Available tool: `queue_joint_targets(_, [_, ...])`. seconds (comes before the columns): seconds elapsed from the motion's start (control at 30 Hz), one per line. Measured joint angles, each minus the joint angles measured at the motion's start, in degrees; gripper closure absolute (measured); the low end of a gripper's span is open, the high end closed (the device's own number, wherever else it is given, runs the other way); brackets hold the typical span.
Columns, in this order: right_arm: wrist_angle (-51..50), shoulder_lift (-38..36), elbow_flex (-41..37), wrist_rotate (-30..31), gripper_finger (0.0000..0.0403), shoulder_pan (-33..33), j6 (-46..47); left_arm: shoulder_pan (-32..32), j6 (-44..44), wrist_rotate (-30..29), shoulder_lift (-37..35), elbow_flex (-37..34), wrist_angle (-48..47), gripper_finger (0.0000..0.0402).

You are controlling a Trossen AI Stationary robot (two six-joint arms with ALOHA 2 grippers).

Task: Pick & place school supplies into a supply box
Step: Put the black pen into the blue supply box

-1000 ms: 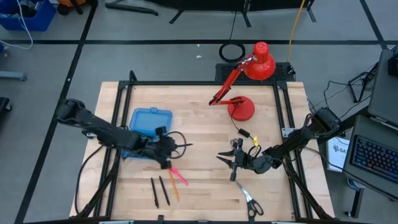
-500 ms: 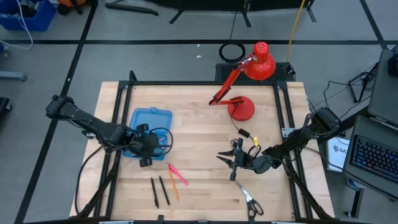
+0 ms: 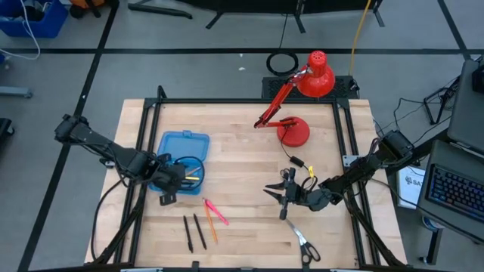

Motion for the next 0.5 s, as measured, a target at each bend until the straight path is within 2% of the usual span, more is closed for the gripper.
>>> queue_joint_targets(0.13, [-0.08, 0.0, 0.0, -0.02, 0.0353, 0.0, 1.13, 0.0, 0.56, -0.12, 0.0, -1.32, 0.18, 0.0368])
queue_joint_targets(0.3, [-0.11, 0.0, 0.0, -0.07, 0.0353, 0.08, 1.9, 0.02, 0.87, 0.19, 0.04, -6.61, 2.46, 0.0368])
queue_joint_targets(0.43, [-0.31, 0.0, 0.0, -0.09, 0.0353, 0.09, 2.99, 0.02, -2.38, -0.17, 0.02, -9.99, 4.04, 0.0368])
queue_joint_targets(0.5, [-0.83, 0.0, 0.0, -0.09, 0.0353, 0.08, 3.36, 0.02, -4.07, -1.43, 0.0, -11.0, 4.09, 0.0354])
